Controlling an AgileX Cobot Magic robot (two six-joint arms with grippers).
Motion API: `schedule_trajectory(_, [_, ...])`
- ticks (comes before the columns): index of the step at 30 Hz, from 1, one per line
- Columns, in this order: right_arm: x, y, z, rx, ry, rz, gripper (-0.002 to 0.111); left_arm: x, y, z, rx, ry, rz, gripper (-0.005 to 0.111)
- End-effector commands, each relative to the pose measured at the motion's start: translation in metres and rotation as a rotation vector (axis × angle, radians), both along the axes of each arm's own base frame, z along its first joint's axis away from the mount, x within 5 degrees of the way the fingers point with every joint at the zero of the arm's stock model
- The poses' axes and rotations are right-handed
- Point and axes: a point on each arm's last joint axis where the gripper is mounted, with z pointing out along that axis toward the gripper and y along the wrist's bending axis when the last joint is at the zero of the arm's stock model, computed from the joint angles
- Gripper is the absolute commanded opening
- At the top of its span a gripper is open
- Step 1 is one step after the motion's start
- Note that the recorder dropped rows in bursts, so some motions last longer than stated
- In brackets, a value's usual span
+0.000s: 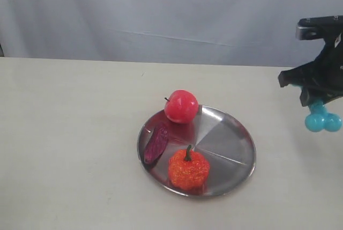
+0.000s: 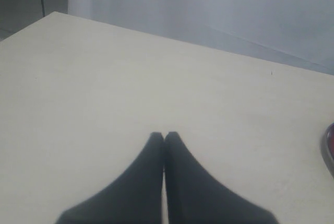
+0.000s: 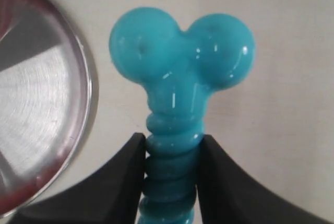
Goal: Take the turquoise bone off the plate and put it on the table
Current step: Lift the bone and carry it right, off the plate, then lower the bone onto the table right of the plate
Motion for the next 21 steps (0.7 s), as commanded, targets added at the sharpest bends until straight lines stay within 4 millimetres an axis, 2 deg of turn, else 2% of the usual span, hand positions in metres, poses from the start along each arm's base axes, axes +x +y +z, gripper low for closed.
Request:
schedule_trajectory(1, [0.004,-0.001,-0.03,0.028,0.01,0.004,0.0,0.0,0.0,0.0,-0.006,-0.004,-0.005,0.0])
schedule_trajectory(13, [0.024,-0.002,-0.107,0.139,0.151,-0.032,0.0,0.0,0.0,0.0,-0.006,-0.004,-0.005,0.0])
schedule_trajectory(21, [0.033,-0.004,-0.13,0.14,0.123,-0.005,0.0,0.0,0.0,0.0,-0.006,-0.004,-0.005,0.0])
